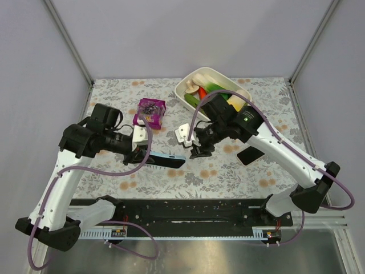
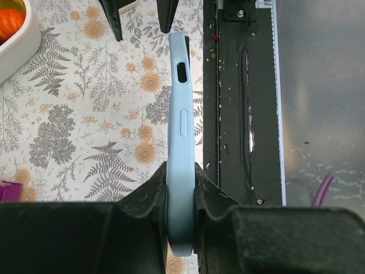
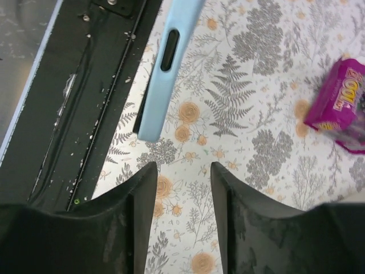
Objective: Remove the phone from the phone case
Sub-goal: Remove the phone case from the phone.
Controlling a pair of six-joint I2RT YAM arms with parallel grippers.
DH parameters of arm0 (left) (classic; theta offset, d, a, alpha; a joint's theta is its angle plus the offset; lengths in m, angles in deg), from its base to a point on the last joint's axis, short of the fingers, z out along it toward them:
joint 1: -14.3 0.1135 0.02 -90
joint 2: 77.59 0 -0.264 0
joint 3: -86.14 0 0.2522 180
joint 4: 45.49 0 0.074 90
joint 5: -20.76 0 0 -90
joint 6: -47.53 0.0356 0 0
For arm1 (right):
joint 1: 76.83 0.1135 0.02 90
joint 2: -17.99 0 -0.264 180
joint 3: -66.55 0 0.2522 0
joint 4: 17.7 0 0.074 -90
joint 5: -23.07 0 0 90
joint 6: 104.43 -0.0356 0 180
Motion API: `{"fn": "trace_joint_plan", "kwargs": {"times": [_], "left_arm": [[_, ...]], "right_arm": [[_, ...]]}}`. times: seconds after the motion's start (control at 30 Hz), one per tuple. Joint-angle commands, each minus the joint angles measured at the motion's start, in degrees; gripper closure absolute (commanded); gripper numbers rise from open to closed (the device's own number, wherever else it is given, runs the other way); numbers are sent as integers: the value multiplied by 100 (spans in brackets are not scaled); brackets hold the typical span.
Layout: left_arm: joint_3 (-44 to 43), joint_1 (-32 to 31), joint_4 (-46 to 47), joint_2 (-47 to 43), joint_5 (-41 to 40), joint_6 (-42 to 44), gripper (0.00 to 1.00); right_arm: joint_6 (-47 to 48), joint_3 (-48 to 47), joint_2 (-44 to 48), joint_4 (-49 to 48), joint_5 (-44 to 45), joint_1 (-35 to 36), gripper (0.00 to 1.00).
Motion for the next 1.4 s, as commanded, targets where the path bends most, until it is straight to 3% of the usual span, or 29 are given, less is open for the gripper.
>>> {"fn": "trace_joint_plan", "kwargs": {"times": [0.0, 0.03, 0.07, 0.23, 0.5, 0.7, 0.8, 0.97, 1.37], "left_arm": [[-114, 322, 340, -154, 942, -36, 100], [-106, 436, 375, -171, 1065, -98, 100], [-71, 576, 462, -197, 1197, -211, 100], [157, 982, 1498, -469, 1488, -1317, 100], [553, 1035, 3134, -883, 1892, -3147, 100], [589, 1043, 3319, -936, 1857, -3306, 100], [624, 1044, 3355, -953, 1770, -3332, 100], [677, 1052, 3477, -962, 1804, -3447, 100], [712, 1140, 3539, -989, 1796, -3552, 100]], "right_arm": [[-978, 420, 548, -920, 144, -194, 41], [-1118, 525, 628, -1095, 144, -221, 27], [-1268, 648, 715, -1166, 161, -247, 23], [-1769, 1000, 901, -1711, -92, -309, 22], [-3096, 1019, 603, -2801, -752, -361, 31], [-3686, 1062, 523, -3267, -1341, -572, 44], [-3695, 1159, 602, -3285, -1420, -581, 46], [-3721, 1352, 725, -3435, -1526, -660, 58], [-3598, 1625, 1041, -3408, -1824, -985, 56]]}}
